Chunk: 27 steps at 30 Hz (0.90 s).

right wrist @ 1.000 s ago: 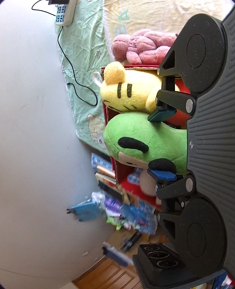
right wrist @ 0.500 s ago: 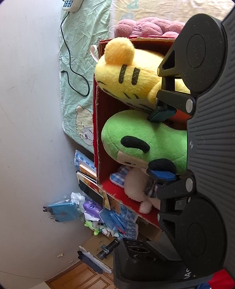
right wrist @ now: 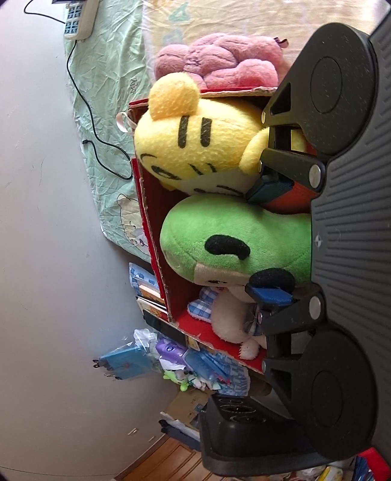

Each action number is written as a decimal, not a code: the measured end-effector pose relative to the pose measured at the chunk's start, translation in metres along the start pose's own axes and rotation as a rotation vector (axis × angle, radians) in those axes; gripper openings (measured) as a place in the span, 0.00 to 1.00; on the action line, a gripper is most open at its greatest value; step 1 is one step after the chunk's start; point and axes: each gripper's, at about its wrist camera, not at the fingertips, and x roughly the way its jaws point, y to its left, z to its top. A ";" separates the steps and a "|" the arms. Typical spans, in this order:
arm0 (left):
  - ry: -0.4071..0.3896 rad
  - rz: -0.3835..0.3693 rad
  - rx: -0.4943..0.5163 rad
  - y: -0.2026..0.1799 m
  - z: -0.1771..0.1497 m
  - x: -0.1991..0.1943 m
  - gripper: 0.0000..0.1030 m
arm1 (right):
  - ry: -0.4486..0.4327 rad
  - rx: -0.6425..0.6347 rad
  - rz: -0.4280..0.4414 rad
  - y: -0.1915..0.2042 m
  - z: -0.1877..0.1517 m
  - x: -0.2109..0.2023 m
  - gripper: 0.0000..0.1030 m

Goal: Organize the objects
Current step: 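Lower the green plush into the box beside the tiger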

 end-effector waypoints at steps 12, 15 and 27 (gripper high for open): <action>-0.017 0.061 -0.013 -0.014 0.000 0.000 0.98 | -0.019 0.048 0.040 -0.004 -0.011 -0.015 0.60; -0.026 0.086 -0.015 -0.018 -0.001 -0.001 0.98 | -0.024 0.050 0.054 -0.006 -0.011 -0.018 0.59; -0.046 0.178 -0.035 -0.033 -0.002 -0.003 1.00 | -0.017 0.029 0.082 -0.011 -0.012 -0.024 0.54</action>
